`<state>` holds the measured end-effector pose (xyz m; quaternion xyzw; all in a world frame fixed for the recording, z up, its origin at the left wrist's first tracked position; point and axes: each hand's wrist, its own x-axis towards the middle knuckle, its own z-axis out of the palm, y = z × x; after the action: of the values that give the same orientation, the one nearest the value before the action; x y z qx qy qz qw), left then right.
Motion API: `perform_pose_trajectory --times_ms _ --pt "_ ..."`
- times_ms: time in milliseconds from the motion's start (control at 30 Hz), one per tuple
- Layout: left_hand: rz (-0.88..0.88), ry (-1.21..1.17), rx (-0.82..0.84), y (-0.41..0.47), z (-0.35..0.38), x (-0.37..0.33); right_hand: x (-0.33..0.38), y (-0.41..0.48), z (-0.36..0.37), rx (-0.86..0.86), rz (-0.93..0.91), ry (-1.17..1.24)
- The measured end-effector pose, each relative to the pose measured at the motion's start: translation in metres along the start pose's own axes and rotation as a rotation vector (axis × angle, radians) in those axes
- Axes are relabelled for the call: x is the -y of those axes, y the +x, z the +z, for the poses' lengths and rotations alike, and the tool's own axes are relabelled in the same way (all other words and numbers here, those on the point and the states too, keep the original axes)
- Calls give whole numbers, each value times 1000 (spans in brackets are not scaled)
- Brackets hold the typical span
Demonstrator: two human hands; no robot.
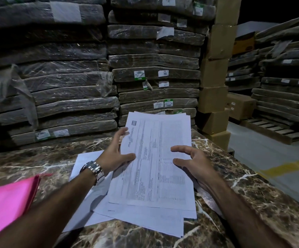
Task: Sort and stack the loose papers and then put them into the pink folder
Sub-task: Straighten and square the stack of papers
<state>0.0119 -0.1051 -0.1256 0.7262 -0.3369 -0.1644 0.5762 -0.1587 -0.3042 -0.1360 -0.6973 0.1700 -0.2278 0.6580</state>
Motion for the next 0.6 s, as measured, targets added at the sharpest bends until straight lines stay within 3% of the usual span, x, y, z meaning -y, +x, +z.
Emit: perform_pose_trajectory --times_ms 267,600 --pt "100 -156 -100 -41 -10 -12 13 -15 17 49 -208 29" --pt "437 -106 -209 -84 -29 -45 42 -28 39 92 -454 26"
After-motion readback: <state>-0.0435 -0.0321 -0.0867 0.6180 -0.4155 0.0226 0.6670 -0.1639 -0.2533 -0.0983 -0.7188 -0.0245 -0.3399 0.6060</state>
